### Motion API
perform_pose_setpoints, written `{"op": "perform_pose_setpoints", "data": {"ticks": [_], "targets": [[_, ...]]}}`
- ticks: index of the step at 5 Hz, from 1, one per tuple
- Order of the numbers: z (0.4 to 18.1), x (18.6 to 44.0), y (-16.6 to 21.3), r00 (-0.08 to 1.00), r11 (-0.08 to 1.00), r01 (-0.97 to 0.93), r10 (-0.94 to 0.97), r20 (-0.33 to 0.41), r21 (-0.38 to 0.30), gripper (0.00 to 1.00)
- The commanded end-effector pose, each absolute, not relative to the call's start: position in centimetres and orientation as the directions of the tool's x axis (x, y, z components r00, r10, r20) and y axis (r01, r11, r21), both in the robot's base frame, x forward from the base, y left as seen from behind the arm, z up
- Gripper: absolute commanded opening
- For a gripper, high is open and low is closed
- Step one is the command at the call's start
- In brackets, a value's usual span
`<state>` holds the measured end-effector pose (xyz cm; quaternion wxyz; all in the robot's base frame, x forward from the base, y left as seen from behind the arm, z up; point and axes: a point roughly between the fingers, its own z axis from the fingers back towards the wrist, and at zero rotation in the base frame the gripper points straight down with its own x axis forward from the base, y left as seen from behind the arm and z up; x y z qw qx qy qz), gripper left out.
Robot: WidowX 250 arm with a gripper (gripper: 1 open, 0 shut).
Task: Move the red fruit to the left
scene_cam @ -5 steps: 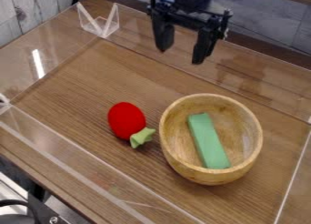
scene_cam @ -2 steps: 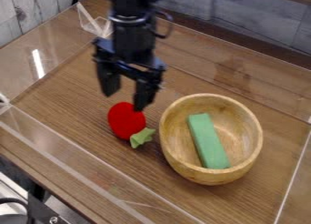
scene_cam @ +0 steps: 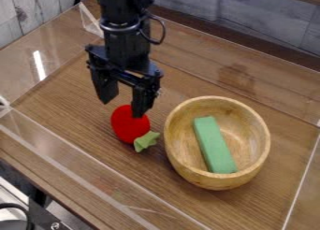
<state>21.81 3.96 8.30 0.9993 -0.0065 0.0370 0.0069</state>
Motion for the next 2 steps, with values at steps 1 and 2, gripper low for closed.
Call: {"op": "perform_pose_setpoints", "data": {"ticks": [1, 2], "targets": [[8.52, 23.37, 3.9, 0.999, 1.0, -0.005, 0.005, -0.037, -0.002, 1.0], [8.2, 22.66, 4.51, 0.999, 1.0, 0.027, -0.027, -0.039, -0.001, 1.0]]}}
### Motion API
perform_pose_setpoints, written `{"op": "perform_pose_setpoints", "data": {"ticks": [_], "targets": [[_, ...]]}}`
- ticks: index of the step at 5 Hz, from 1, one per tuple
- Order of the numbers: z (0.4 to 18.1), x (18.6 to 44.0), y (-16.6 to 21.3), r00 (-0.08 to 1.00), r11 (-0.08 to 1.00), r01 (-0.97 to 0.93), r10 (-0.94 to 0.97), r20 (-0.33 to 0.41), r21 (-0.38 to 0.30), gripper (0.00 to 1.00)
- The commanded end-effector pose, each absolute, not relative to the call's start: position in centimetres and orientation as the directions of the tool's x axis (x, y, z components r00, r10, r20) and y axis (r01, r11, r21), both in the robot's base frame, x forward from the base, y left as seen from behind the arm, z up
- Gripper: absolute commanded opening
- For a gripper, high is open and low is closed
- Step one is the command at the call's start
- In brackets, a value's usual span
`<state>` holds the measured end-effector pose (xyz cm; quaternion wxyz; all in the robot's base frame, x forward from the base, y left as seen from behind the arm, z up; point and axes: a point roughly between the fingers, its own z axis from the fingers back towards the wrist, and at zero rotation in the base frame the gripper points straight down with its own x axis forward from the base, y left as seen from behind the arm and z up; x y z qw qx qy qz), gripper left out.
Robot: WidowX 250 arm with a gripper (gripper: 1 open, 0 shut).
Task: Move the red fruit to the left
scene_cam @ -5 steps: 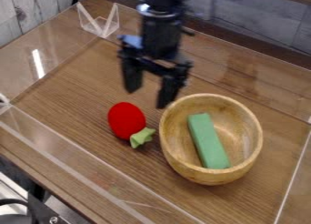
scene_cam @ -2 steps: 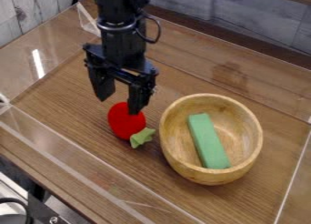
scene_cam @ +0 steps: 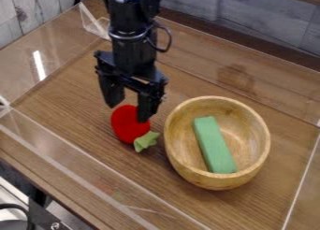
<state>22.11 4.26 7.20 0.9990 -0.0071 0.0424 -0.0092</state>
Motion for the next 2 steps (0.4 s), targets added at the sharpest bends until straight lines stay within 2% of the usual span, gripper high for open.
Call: {"op": "perform_pose_setpoints", "data": {"ticks": [1, 2], "targets": [[7.99, 21.86, 5.12, 0.998, 0.998, 0.056, -0.056, -0.043, -0.003, 1.0], [7.71, 22.48, 4.98, 0.997, 0.998, 0.069, -0.069, -0.043, -0.006, 1.0]]}}
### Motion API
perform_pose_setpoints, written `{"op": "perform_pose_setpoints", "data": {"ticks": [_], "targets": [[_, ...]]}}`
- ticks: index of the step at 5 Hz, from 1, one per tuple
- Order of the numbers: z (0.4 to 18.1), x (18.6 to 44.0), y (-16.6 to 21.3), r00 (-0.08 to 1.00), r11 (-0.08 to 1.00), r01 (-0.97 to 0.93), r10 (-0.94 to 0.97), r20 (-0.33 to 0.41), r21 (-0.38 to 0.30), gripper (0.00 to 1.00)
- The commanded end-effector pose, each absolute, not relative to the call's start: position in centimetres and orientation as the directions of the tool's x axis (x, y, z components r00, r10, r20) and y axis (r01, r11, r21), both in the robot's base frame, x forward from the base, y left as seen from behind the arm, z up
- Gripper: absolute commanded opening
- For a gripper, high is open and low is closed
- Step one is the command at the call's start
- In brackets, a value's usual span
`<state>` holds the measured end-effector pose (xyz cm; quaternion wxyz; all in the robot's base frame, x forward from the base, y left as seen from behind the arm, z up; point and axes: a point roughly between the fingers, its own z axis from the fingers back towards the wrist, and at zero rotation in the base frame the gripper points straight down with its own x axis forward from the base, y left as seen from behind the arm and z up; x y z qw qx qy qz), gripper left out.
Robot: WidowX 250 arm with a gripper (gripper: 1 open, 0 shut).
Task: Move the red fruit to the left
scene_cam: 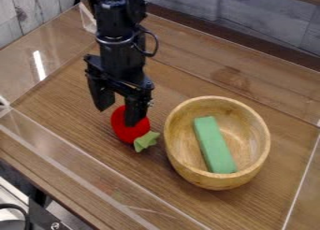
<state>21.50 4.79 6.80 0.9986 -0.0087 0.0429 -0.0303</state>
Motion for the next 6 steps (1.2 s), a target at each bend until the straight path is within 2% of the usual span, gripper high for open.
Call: {"op": "perform_pose_setpoints", "data": {"ticks": [1, 3, 5, 6], "targets": [[7.4, 23.1, 4.8, 0.996, 0.997, 0.08, -0.081, -0.044, -0.008, 1.0], [6.8, 23.7, 5.8, 0.995, 0.996, 0.089, -0.09, -0.052, -0.007, 1.0], [5.5, 23.3, 8.7, 0.999, 1.0, -0.008, 0.007, -0.048, -0.014, 1.0], [5.4, 22.6, 7.5, 0.998, 0.999, -0.034, 0.033, -0.048, -0.013, 1.0]]}}
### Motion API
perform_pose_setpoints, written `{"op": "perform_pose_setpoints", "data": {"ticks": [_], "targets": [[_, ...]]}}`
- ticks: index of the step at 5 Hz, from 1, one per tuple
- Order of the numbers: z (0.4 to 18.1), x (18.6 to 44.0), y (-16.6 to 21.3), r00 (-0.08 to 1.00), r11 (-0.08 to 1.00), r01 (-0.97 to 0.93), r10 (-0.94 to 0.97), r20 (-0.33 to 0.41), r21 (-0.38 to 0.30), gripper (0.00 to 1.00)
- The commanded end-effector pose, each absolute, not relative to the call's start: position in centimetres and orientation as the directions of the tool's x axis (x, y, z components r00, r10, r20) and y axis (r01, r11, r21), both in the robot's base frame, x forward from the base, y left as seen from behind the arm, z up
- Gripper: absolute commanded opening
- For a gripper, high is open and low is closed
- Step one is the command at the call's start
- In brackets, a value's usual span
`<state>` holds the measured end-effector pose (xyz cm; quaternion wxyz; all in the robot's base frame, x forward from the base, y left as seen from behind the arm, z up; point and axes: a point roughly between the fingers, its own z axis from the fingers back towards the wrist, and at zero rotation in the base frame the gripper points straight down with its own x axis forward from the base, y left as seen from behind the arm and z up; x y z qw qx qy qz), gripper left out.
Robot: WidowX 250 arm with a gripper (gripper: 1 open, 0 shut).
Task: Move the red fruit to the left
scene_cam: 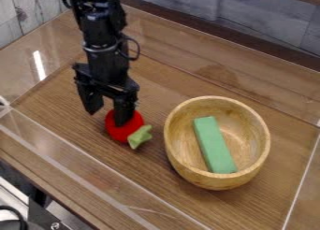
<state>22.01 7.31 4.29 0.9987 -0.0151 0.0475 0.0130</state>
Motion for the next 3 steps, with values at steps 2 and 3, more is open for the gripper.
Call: {"op": "perform_pose_setpoints", "data": {"ticks": [2, 3], "targets": [[5.1, 22.5, 5.91, 0.996, 0.997, -0.075, 0.074, -0.046, -0.01, 1.0], [4.96, 22.92, 5.61, 0.995, 0.996, -0.092, 0.092, -0.046, -0.01, 1.0]]}}
